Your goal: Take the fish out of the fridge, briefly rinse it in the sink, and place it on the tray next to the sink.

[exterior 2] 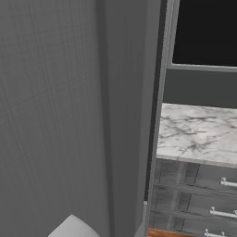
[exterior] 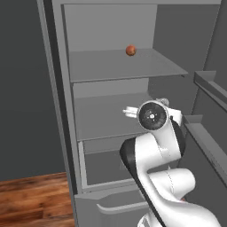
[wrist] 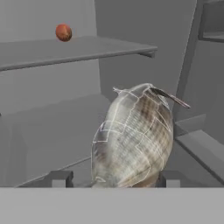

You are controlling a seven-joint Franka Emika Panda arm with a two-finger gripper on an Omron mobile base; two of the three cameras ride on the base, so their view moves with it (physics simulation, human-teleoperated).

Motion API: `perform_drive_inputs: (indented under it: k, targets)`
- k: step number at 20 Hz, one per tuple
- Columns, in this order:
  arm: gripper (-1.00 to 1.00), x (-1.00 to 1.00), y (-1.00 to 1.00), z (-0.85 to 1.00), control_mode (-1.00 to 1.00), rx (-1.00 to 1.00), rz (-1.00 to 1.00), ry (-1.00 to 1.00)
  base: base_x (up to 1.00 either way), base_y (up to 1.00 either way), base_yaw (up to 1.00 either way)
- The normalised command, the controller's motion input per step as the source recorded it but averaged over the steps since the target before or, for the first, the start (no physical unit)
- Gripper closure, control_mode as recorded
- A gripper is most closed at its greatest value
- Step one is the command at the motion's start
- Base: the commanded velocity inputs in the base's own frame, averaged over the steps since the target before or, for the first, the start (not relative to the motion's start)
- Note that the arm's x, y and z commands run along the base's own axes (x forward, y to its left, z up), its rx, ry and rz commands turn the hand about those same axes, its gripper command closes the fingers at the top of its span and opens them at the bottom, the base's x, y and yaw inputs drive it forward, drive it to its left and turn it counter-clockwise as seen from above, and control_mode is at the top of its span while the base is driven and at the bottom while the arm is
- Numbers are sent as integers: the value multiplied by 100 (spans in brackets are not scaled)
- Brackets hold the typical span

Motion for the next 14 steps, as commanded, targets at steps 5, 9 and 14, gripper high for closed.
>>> perform_drive_inputs:
  k: [5, 9, 14]
  targets:
    - [100, 0, 0, -10, -100, 0, 0, 12, 0, 0, 0]
    - [100, -8, 0, -17, -100, 0, 0, 7, 0, 0, 0]
    - [100, -52, 6, -24, -100, 0, 0, 5, 0, 0, 0]
